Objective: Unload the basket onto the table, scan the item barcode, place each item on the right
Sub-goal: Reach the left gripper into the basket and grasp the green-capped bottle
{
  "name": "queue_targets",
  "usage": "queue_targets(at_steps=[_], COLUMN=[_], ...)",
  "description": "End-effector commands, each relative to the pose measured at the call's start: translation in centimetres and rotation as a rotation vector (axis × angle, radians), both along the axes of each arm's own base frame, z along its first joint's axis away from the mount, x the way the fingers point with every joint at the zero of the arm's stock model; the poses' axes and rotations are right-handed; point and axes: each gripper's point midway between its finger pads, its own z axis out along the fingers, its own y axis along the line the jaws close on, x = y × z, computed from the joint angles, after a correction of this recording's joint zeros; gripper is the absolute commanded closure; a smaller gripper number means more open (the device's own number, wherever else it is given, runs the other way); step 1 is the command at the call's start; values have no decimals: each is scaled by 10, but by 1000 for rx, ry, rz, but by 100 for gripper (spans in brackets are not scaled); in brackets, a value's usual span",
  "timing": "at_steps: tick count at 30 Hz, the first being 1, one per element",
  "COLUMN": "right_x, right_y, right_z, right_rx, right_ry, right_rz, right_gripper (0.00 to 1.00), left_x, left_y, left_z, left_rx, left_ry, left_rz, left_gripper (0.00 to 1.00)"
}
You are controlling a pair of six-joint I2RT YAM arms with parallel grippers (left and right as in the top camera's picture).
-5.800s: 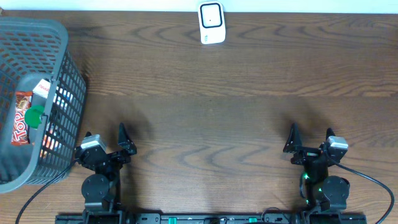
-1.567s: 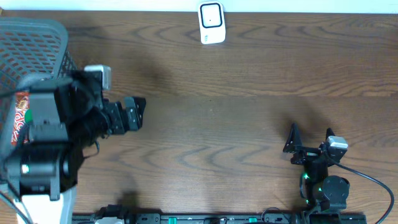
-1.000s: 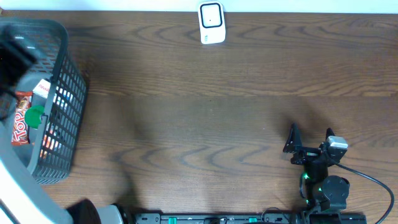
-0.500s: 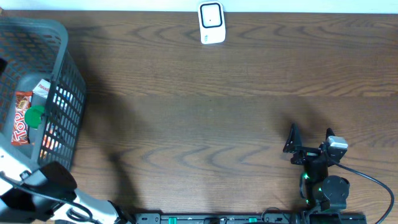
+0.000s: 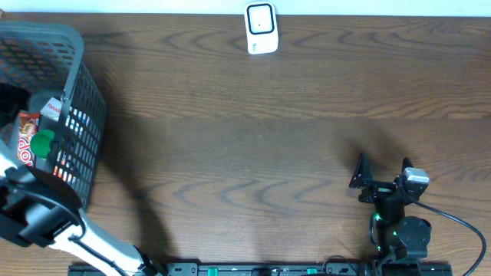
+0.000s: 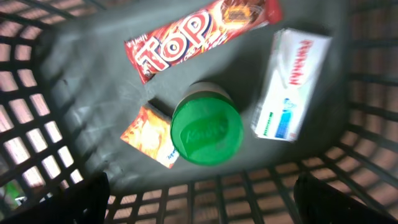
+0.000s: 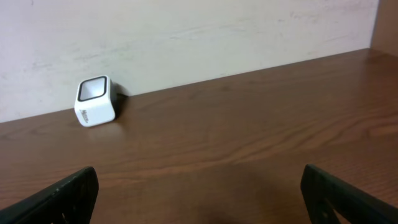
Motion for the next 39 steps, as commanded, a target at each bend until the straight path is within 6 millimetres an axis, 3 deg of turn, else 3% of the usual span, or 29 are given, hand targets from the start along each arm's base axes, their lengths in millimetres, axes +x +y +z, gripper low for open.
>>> queue_targets(at_steps=[1, 17, 29, 35, 39], right_x=[0, 0, 0, 0, 0], right_y=[1, 1, 1, 1, 1], right_z=[0, 0, 0, 0, 0], right_rx=[10, 10, 10, 10, 10], right_ry=[-1, -1, -1, -1, -1], right_rz=[-1, -1, -1, -1, -1], right_gripper=[1, 1, 1, 1, 1], left_x=[-4, -5, -13, -13, -13], left_y=[1, -6, -12, -12, -12], left_z=[-27, -103, -143, -143, -142], left_rx=[-31, -66, -80, -78, -79], left_ry=[65, 107, 123, 122, 122], left_rz=[-12, -30, -30, -30, -30], left_gripper=[5, 5, 6, 37, 40])
